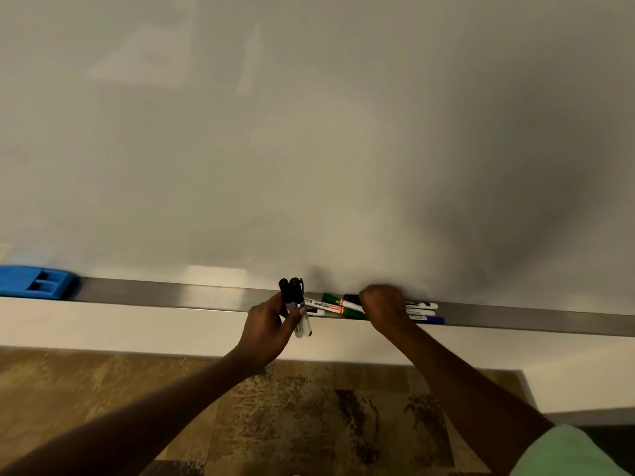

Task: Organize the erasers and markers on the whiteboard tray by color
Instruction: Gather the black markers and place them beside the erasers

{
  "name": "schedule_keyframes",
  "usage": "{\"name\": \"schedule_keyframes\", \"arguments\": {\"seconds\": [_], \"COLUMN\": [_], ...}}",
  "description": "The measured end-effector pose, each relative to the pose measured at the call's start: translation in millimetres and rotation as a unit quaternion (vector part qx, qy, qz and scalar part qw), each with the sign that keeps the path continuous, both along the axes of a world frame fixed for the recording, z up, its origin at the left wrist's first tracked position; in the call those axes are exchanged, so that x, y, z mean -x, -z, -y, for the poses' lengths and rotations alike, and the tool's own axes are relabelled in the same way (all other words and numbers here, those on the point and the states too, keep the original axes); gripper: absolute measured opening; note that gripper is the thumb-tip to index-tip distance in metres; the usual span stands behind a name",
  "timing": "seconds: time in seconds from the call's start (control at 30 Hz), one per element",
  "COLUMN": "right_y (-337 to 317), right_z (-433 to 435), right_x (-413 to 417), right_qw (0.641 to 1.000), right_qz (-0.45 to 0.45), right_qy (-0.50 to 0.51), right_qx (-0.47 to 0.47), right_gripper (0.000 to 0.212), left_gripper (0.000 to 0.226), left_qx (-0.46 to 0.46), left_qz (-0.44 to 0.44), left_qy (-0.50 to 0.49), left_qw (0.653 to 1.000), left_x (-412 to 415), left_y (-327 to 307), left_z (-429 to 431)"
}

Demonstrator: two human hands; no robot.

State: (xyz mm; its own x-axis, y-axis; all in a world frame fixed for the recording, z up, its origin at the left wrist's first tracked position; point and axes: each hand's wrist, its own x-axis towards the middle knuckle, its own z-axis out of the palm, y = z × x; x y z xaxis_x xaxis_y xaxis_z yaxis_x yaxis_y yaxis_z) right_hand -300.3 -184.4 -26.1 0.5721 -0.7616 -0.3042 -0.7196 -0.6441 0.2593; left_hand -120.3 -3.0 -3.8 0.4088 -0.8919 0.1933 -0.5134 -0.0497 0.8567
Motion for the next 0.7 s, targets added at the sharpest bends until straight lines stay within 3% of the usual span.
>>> {"name": "schedule_keyframes", "arguments": {"seconds": [0.7], "right_y": [1], "right_z": [17], "right_x": [0], "right_qw": [0.993], "right_qz": [-0.049], "right_qy": [-0.097], "right_qx": [-0.037], "right_gripper": [0.020], "left_gripper": [0.010], "left_qx": [-0.029], "left_qz": [-0.007], "left_qy": [-0.013], "left_qw": [0.999], "left_x": [4], "left_y": [9], "left_z": [0]}}
